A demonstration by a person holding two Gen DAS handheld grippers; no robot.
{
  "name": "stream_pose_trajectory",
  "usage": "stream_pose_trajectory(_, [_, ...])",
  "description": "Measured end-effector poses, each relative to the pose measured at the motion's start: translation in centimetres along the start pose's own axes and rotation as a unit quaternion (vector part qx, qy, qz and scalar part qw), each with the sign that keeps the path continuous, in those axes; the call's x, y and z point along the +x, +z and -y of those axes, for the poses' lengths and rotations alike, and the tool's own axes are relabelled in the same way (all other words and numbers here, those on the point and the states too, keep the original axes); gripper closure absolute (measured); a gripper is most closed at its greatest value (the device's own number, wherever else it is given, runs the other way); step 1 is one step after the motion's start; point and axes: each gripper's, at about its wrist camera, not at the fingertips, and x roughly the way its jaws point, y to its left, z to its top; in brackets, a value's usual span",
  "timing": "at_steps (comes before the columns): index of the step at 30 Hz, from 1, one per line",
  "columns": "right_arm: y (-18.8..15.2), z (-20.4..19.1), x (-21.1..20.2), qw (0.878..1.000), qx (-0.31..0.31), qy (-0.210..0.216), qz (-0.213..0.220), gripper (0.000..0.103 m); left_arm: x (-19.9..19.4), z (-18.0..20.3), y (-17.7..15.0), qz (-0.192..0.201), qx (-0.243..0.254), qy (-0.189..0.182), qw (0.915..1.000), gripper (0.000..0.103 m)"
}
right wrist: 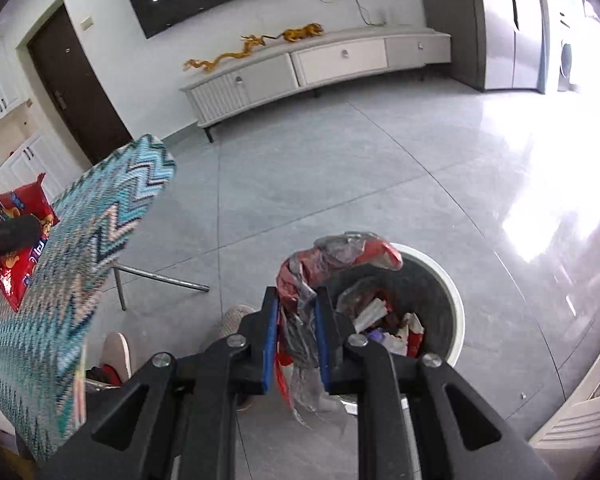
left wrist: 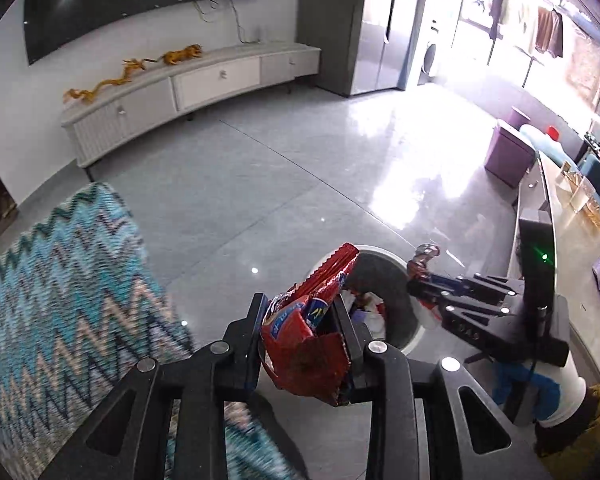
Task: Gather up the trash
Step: 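Carry both bags over the bin and open both tools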
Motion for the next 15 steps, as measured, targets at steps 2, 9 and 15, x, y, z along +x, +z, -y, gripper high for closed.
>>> stream_pose_trajectory(2, [-0.5,2.2,1.9,1.0,0.019,-0.006,-0.014,0.086,3.4,1.9,0.9,-0.023,0.003,-0.025,0.9994,0.073])
stream_pose_trajectory(9, [-2.4,7.0,7.8,0.996,0.066,-0.021,-0.061,0.085,12.3,5.4,1.8,-0.081,-0.011,-0.067,0.9944,0.062])
stream_pose_trajectory(15, [-3.5,8.4,10.2,0.993,0.077,-0.038,-0.084,0.073,14.0,6.0,2.3,-0.089,-0.023,-0.076,0.9929,0.041])
